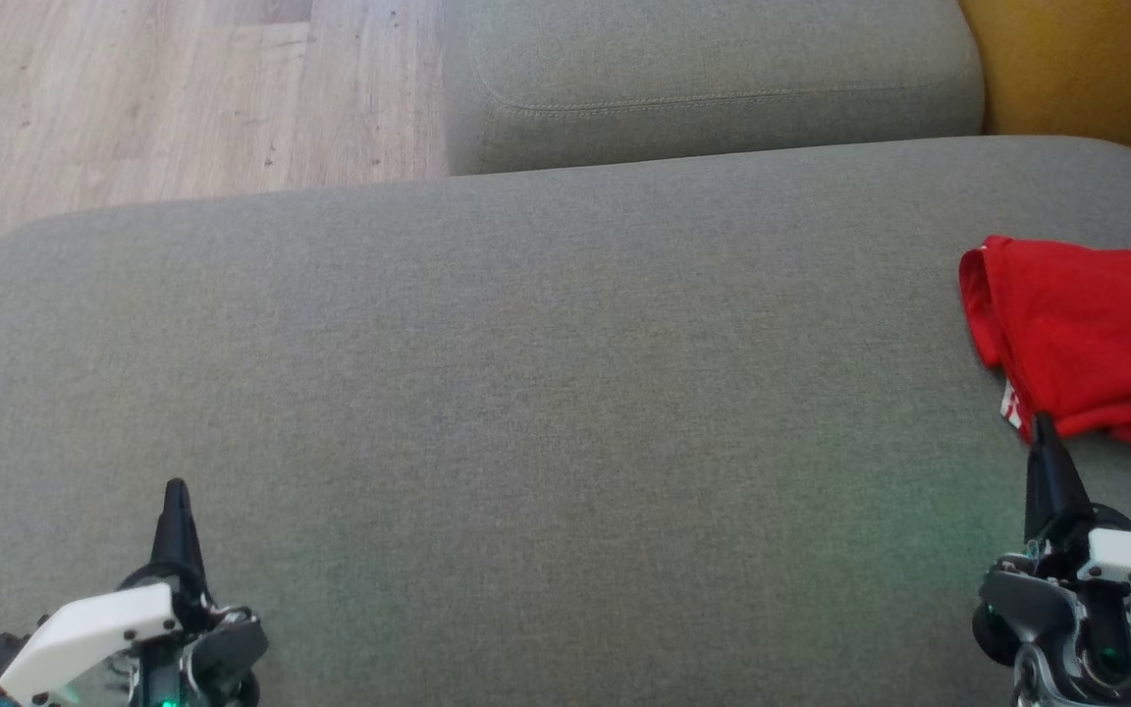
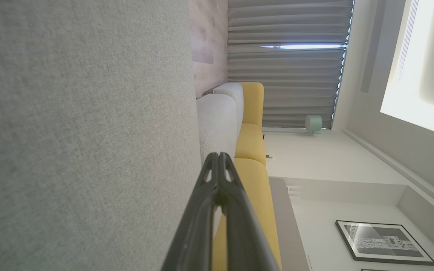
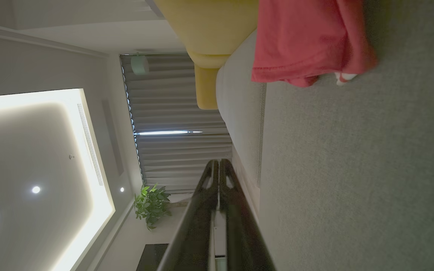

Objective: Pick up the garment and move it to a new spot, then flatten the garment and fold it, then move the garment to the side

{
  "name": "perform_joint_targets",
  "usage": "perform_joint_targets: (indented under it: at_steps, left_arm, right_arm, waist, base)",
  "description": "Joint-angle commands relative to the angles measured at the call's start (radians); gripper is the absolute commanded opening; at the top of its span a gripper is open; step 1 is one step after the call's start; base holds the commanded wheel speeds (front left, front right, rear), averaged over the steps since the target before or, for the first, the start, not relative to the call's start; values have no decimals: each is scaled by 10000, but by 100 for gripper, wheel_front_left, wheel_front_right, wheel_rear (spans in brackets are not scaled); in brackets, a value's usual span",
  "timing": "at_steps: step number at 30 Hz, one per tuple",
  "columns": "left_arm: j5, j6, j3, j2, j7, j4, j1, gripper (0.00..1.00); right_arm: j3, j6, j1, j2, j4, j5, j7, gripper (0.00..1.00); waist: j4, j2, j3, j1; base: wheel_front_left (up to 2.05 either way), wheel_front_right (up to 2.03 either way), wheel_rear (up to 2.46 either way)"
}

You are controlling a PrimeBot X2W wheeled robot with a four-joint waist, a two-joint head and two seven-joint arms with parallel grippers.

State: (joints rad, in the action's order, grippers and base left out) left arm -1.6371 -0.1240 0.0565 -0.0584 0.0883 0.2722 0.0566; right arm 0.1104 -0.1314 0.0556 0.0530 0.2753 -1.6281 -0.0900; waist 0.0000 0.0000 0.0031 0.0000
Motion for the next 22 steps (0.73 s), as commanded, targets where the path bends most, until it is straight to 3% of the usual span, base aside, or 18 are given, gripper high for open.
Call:
perform_joint_targets:
  at_steps: [1, 22]
  left_arm:
    - [98, -67, 348, -83, 69, -280, 494, 0]
    - [143, -67, 402, -45, 112, -278, 499, 0]
  right_arm:
    - [-161, 7, 505, 115, -316, 33, -75, 0]
    - [-113, 7, 510, 81, -313, 73, -114, 0]
  waist:
    - [0, 0, 0, 0]
    - [0, 0, 0, 0]
  base:
    - [0, 0, 0]
    - [0, 0, 0]
